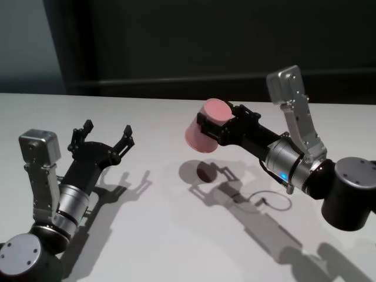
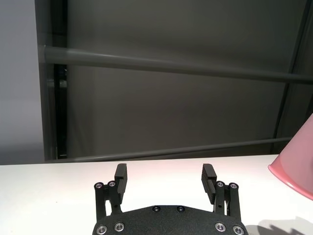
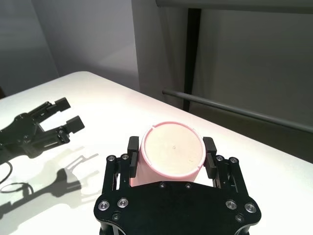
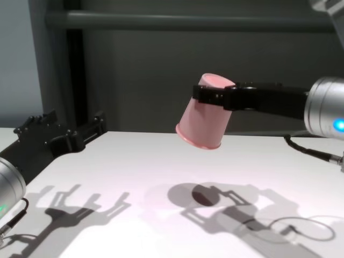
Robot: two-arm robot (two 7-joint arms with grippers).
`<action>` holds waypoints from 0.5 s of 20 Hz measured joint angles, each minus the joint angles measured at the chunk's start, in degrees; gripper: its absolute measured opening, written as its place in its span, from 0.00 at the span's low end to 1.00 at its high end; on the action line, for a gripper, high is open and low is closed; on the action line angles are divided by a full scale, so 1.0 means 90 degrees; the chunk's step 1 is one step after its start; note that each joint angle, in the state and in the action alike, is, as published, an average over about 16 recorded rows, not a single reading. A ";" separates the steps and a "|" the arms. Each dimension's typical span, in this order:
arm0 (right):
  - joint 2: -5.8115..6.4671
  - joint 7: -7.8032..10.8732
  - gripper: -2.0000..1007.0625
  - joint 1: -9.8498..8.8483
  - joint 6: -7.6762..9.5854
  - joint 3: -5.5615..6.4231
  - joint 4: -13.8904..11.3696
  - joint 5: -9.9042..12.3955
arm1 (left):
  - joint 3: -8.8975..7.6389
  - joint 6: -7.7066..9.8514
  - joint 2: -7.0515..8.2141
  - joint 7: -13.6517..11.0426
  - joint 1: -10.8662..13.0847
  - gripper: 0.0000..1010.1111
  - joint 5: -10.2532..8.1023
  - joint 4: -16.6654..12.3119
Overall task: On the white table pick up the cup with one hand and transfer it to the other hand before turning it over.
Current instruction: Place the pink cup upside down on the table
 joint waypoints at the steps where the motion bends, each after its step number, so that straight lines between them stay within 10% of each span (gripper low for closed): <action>1: -0.0010 -0.0114 0.75 0.0045 0.0099 -0.0080 -0.0015 -0.0170 | 0.0000 0.0001 0.0000 0.0000 0.0000 0.99 -0.0001 0.0000; 10: -0.0204 -0.0551 0.75 0.0317 0.0754 -0.0575 0.0137 -0.1101 | 0.0001 0.0005 0.0000 0.0000 -0.0002 0.99 -0.0003 -0.0002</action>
